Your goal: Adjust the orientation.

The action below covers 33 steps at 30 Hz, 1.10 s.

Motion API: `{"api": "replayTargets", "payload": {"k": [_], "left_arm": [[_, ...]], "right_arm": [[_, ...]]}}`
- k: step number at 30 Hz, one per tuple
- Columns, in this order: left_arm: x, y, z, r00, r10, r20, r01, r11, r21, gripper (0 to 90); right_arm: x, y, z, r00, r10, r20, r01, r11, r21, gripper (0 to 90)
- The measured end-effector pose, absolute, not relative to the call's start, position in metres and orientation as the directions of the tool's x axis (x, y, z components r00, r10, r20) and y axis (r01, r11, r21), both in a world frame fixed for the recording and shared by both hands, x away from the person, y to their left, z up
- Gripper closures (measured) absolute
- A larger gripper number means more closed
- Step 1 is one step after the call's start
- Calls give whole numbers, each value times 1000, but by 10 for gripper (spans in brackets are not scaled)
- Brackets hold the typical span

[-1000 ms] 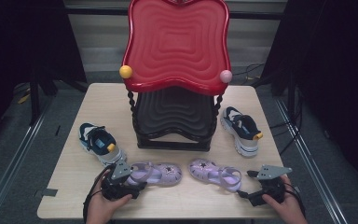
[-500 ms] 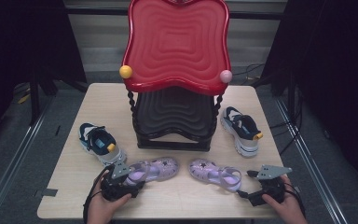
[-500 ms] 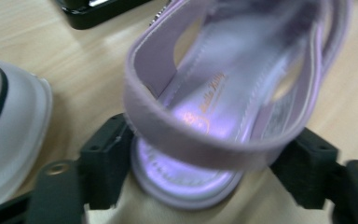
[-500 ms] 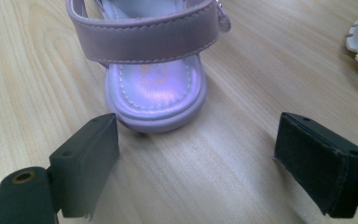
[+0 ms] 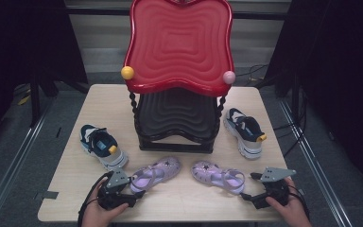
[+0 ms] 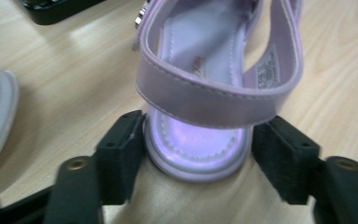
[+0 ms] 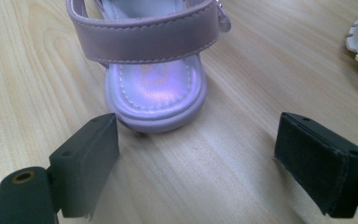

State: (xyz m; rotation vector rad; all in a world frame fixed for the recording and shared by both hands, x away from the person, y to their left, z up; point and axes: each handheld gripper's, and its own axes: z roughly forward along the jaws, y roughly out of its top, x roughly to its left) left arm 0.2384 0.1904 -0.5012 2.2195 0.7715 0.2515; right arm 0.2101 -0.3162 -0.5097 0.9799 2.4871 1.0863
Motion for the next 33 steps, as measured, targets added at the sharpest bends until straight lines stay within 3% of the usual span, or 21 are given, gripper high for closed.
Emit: {"api": "replayTargets", "payload": {"k": [5,20,33], "left_arm": [[235,198,-494,786,611,-88,470,-499,728,250],[245,218,-471,766,622,-161,482,-390,785,245],[258,211,-455,771,616,-162,467,-375,801,246]], "right_arm": [[210,-316,-510,-741,671,33,481,494,724,131],[210,-316,-510,-739,673,31,481,495,723,131],[210,-316,-510,-740,672,34,481,494,725,131]]}}
